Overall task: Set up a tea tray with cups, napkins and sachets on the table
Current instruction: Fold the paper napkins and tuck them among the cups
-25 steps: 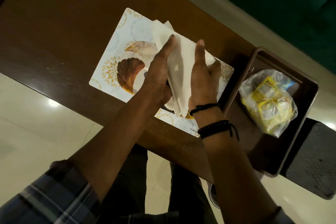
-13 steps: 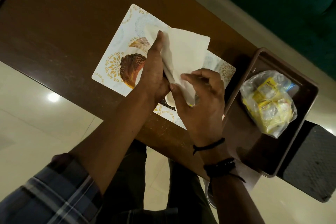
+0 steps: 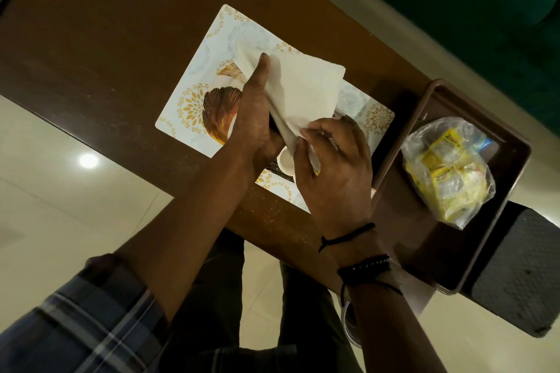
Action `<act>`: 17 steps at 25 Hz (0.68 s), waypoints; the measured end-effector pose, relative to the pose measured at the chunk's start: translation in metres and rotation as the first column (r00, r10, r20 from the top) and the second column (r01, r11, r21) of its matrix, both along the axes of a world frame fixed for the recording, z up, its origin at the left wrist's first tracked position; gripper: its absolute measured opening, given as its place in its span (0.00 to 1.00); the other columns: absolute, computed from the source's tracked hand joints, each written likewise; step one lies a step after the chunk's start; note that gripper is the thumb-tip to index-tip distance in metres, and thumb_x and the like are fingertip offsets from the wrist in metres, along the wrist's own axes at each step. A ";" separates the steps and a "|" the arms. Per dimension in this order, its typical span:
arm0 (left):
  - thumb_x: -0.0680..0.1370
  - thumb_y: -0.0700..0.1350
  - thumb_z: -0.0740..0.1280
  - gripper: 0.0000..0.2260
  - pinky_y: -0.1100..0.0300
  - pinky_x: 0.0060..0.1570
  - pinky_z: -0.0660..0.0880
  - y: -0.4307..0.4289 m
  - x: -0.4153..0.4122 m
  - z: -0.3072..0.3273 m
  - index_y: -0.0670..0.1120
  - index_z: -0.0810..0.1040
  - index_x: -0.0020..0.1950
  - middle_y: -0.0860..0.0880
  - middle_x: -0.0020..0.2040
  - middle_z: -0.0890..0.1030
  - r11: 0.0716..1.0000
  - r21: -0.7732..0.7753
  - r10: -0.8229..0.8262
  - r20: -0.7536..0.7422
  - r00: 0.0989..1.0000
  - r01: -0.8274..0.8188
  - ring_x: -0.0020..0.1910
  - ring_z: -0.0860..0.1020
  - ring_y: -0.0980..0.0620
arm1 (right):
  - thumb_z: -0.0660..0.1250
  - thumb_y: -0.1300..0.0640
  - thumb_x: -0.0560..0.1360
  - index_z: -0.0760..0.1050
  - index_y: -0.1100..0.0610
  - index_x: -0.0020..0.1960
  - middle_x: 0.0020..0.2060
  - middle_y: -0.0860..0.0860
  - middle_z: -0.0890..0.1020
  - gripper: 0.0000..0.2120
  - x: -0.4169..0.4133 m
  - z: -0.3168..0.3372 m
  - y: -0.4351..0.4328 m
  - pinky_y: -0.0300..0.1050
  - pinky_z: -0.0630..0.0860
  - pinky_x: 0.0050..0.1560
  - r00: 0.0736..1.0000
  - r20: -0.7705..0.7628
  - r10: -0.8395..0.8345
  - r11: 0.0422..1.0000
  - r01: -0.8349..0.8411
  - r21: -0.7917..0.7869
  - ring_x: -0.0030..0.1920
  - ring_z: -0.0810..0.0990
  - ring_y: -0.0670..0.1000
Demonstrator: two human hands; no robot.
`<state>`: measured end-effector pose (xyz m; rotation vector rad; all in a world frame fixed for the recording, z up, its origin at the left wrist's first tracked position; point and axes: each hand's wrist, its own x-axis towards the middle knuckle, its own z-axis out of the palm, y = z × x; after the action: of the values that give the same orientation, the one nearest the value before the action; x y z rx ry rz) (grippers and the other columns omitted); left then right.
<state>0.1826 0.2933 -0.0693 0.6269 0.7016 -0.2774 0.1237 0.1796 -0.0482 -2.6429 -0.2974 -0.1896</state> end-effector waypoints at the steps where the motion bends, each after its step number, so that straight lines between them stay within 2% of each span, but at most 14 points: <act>1: 0.81 0.57 0.56 0.19 0.54 0.37 0.81 0.001 -0.001 -0.001 0.45 0.80 0.48 0.46 0.39 0.86 1.000 -0.004 0.005 -0.004 1.000 -0.005 0.38 0.85 0.48 | 0.68 0.59 0.75 0.83 0.61 0.47 0.51 0.56 0.83 0.07 0.000 0.001 0.001 0.57 0.78 0.52 1.000 0.018 -0.012 1.000 0.012 -0.007 0.54 0.80 0.58; 4: 0.82 0.57 0.54 0.26 0.56 0.37 0.81 0.002 -0.002 -0.004 0.48 0.87 0.39 0.48 0.39 0.86 0.999 -0.036 0.003 0.018 1.000 -0.002 0.39 0.85 0.49 | 0.68 0.58 0.75 0.84 0.59 0.46 0.52 0.56 0.83 0.06 -0.003 0.003 0.006 0.58 0.77 0.52 0.999 0.052 0.009 1.000 -0.008 -0.018 0.56 0.79 0.58; 7: 0.82 0.58 0.53 0.27 0.55 0.38 0.81 0.005 -0.002 -0.004 0.49 0.87 0.38 0.48 0.40 0.87 1.000 -0.022 -0.006 0.033 0.999 0.007 0.40 0.85 0.49 | 0.69 0.53 0.74 0.82 0.59 0.50 0.56 0.57 0.80 0.10 -0.004 0.004 0.009 0.55 0.77 0.55 1.000 -0.017 0.019 0.998 -0.018 0.054 0.59 0.76 0.58; 8: 0.82 0.57 0.54 0.26 0.54 0.38 0.81 0.006 -0.001 -0.006 0.48 0.87 0.39 0.47 0.40 0.86 1.000 -0.011 -0.001 0.033 0.999 0.002 0.40 0.85 0.49 | 0.70 0.50 0.74 0.80 0.59 0.55 0.58 0.57 0.78 0.15 -0.002 0.004 0.008 0.52 0.76 0.57 0.994 -0.097 -0.057 0.987 0.071 0.146 0.61 0.75 0.56; 9: 0.82 0.57 0.55 0.25 0.54 0.37 0.81 0.007 -0.001 -0.007 0.47 0.86 0.40 0.47 0.40 0.86 1.000 -0.002 0.014 0.038 0.999 -0.014 0.40 0.85 0.48 | 0.72 0.47 0.72 0.75 0.59 0.61 0.61 0.56 0.75 0.23 0.003 0.003 0.006 0.49 0.76 0.59 0.956 -0.244 -0.161 0.938 0.225 0.265 0.62 0.74 0.54; 10: 0.82 0.56 0.56 0.23 0.54 0.36 0.81 0.007 0.000 -0.009 0.47 0.86 0.40 0.46 0.40 0.86 0.999 0.014 0.036 0.043 0.998 -0.037 0.40 0.85 0.48 | 0.74 0.46 0.70 0.70 0.58 0.65 0.63 0.54 0.74 0.30 0.009 0.004 0.004 0.48 0.77 0.60 0.858 -0.465 -0.217 0.826 0.416 0.381 0.62 0.75 0.52; 11: 0.82 0.55 0.56 0.22 0.54 0.35 0.81 0.007 0.000 -0.011 0.47 0.85 0.40 0.46 0.40 0.86 0.999 0.024 0.043 0.047 0.998 -0.045 0.39 0.85 0.48 | 0.75 0.47 0.68 0.68 0.58 0.67 0.62 0.54 0.76 0.33 0.015 0.003 0.001 0.50 0.79 0.59 0.710 -0.687 -0.154 0.667 0.588 0.458 0.61 0.78 0.51; 12: 0.82 0.55 0.57 0.22 0.54 0.36 0.81 0.007 0.001 -0.013 0.47 0.85 0.39 0.47 0.40 0.86 0.999 0.027 0.037 0.055 0.998 -0.039 0.40 0.85 0.48 | 0.76 0.51 0.68 0.70 0.58 0.66 0.59 0.54 0.80 0.30 0.020 0.001 -0.004 0.54 0.81 0.56 0.578 -0.816 0.008 0.542 0.683 0.489 0.57 0.82 0.52; 13: 0.81 0.55 0.58 0.21 0.52 0.38 0.81 0.008 0.003 -0.014 0.47 0.86 0.41 0.46 0.42 0.87 0.999 0.039 0.012 0.053 0.999 -0.014 0.41 0.85 0.48 | 0.76 0.56 0.69 0.74 0.60 0.63 0.54 0.55 0.84 0.24 0.024 -0.002 -0.010 0.57 0.82 0.52 0.505 -0.852 0.139 0.513 0.699 0.498 0.51 0.85 0.53; 14: 0.80 0.55 0.59 0.18 0.50 0.42 0.82 0.011 0.004 -0.015 0.47 0.85 0.45 0.46 0.44 0.86 0.997 0.080 -0.024 0.047 0.999 0.020 0.44 0.85 0.47 | 0.75 0.60 0.70 0.77 0.61 0.58 0.50 0.56 0.85 0.18 0.028 -0.004 -0.015 0.58 0.83 0.48 0.495 -0.846 0.196 0.541 0.665 0.515 0.46 0.86 0.52; 15: 0.79 0.55 0.63 0.15 0.47 0.46 0.81 0.016 0.006 -0.016 0.45 0.83 0.52 0.45 0.48 0.86 0.990 0.130 -0.058 0.042 0.997 0.052 0.48 0.84 0.46 | 0.74 0.62 0.71 0.79 0.62 0.55 0.49 0.57 0.86 0.13 0.033 -0.006 -0.022 0.56 0.84 0.45 0.534 -0.823 0.192 0.585 0.612 0.533 0.42 0.87 0.50; 17: 0.74 0.48 0.71 0.17 0.43 0.52 0.80 0.030 0.014 -0.023 0.42 0.77 0.60 0.44 0.54 0.84 0.948 0.300 -0.144 0.095 0.985 0.110 0.54 0.82 0.44 | 0.73 0.62 0.72 0.80 0.59 0.50 0.46 0.57 0.86 0.08 0.045 -0.009 -0.035 0.58 0.84 0.43 0.673 -0.733 0.101 0.668 0.500 0.551 0.39 0.86 0.51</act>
<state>0.1970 0.3232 -0.0918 0.9673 0.5957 -0.2559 0.1686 0.1449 -0.0571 -1.7262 0.3333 0.5649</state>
